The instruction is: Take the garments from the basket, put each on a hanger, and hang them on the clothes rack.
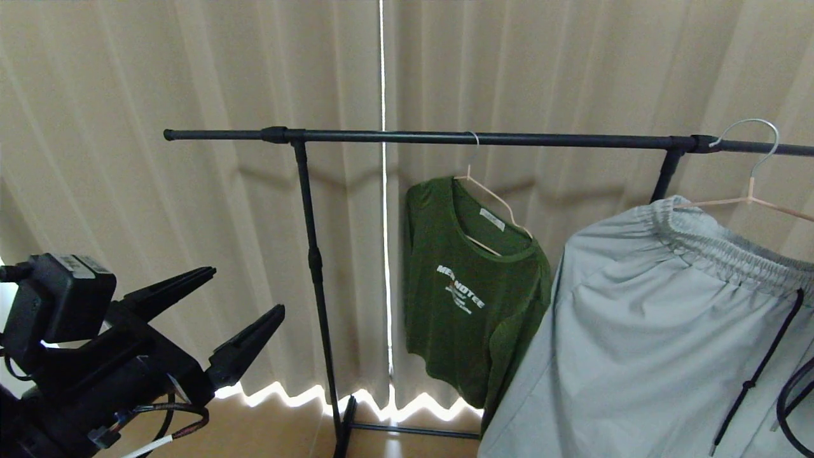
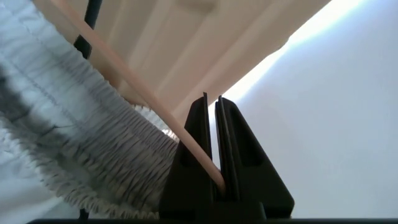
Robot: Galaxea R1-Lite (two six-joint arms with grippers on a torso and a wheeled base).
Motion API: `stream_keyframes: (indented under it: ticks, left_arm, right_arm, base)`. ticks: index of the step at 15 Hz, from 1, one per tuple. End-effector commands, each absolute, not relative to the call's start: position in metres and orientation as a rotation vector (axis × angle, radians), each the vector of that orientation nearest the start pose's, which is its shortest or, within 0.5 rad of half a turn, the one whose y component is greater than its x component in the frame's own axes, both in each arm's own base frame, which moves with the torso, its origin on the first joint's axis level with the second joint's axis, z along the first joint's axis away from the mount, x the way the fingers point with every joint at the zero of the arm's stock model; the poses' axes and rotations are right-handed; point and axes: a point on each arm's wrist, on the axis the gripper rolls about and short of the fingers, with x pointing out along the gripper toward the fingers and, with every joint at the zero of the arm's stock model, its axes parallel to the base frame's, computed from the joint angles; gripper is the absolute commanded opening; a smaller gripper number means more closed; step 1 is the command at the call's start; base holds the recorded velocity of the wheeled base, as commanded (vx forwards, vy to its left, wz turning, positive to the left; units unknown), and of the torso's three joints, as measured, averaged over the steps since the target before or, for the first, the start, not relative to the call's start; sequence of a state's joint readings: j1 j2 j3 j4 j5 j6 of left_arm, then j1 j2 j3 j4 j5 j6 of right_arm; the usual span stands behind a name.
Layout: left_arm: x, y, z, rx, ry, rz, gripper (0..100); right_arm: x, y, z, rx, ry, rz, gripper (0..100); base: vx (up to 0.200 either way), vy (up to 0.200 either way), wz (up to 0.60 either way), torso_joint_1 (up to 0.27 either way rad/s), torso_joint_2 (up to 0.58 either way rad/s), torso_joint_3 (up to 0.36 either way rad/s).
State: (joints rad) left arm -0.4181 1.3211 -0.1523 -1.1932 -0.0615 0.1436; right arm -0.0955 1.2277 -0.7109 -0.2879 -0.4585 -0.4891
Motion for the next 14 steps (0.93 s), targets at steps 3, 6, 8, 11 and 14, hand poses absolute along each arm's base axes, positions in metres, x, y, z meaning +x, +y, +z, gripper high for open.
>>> stream_keyframes:
  ticks: [3,6,8,11,14]
  left_arm:
    - [0.149,-0.069,0.162,0.136,-0.064,-0.482,100]
    - [0.149,-0.068,0.162,0.135,-0.062,-0.479,100]
    - [0.147,-0.067,0.163,0.137,-0.07,-0.475,100]
    - [0.142,-0.065,0.163,0.164,-0.085,-0.475,100]
    - [0.137,-0.063,0.169,0.169,-0.126,-0.472,100]
  right_arm:
    - [0.189,-0.028,0.235,-0.517,0.375,-0.476,0]
    - [0.189,-0.025,0.235,-0.517,0.37,-0.463,0]
    - [0.191,-0.024,0.235,-0.518,0.371,-0.455,0]
    - [0.208,-0.025,0.228,-0.514,0.386,-0.452,0]
    - [0.229,-0.024,0.217,-0.489,0.38,-0.443,0]
  base:
    - [0.2,0.0,0.0,0.007,0.01,0.004]
    - [0.2,0.0,0.0,0.007,0.0,0.005]
    - [0.2,0.0,0.0,0.0,0.0,0.0]
    - [0.0,0.0,0.0,0.0,0.0,0.0]
    - [0.0,0.0,0.0,0.0,0.0,0.0]
